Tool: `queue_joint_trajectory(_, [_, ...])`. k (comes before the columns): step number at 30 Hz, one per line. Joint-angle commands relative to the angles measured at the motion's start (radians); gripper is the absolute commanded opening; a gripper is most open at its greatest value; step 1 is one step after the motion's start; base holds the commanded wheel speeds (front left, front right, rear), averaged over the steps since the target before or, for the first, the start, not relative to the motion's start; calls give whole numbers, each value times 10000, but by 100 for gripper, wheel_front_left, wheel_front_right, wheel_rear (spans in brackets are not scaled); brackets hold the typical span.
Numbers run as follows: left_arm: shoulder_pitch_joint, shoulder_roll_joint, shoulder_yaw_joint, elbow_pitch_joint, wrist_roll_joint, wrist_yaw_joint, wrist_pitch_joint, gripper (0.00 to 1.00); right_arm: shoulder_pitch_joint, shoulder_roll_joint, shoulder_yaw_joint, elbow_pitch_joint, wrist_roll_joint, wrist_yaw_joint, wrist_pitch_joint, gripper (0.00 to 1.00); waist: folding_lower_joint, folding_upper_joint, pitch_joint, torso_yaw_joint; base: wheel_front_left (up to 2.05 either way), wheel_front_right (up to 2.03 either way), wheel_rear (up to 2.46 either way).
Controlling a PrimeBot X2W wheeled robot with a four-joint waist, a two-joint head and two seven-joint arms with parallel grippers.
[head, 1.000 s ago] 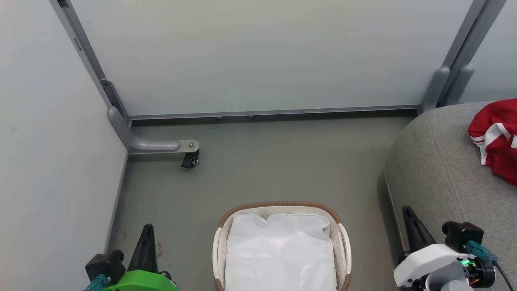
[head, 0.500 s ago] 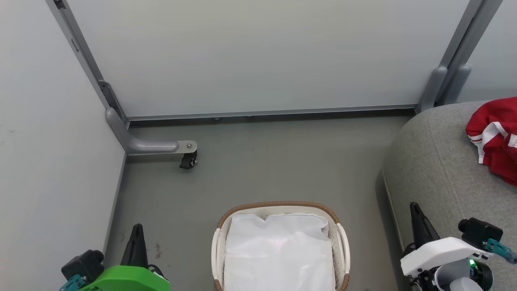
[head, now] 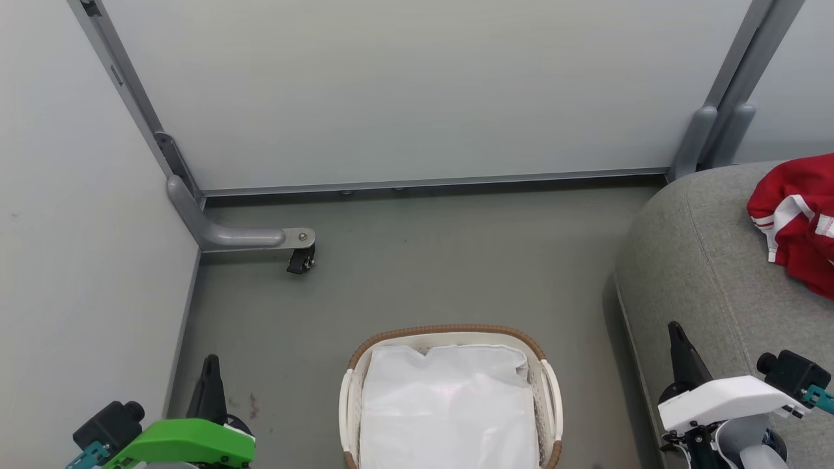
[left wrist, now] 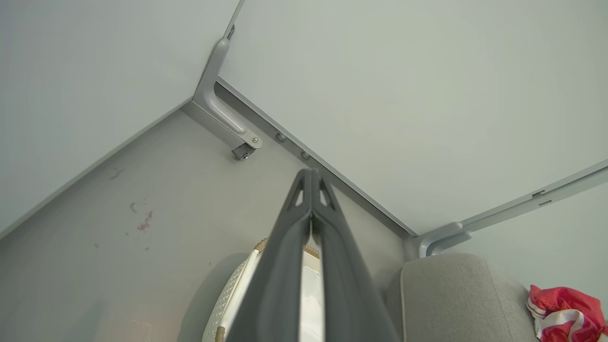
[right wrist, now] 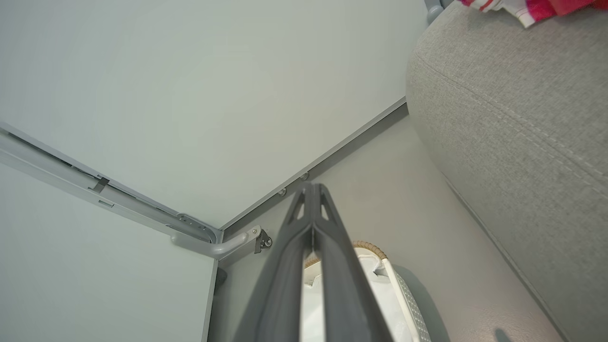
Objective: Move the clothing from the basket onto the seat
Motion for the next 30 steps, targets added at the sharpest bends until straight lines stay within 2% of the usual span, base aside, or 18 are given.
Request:
queue_joint_trajectory(1, [-323,28,104,-187,-336,-51,81,0,-143,-71,-55,-199,347,-4,88,0,0,0,-1,-7,0,0,0])
queue_joint_trajectory(30, [-567,43,648,-527,-3446,-187,1003,0,-161,-109,-248,-654,3678,-6,1006,0,0,0,-14,-150,0,0,0])
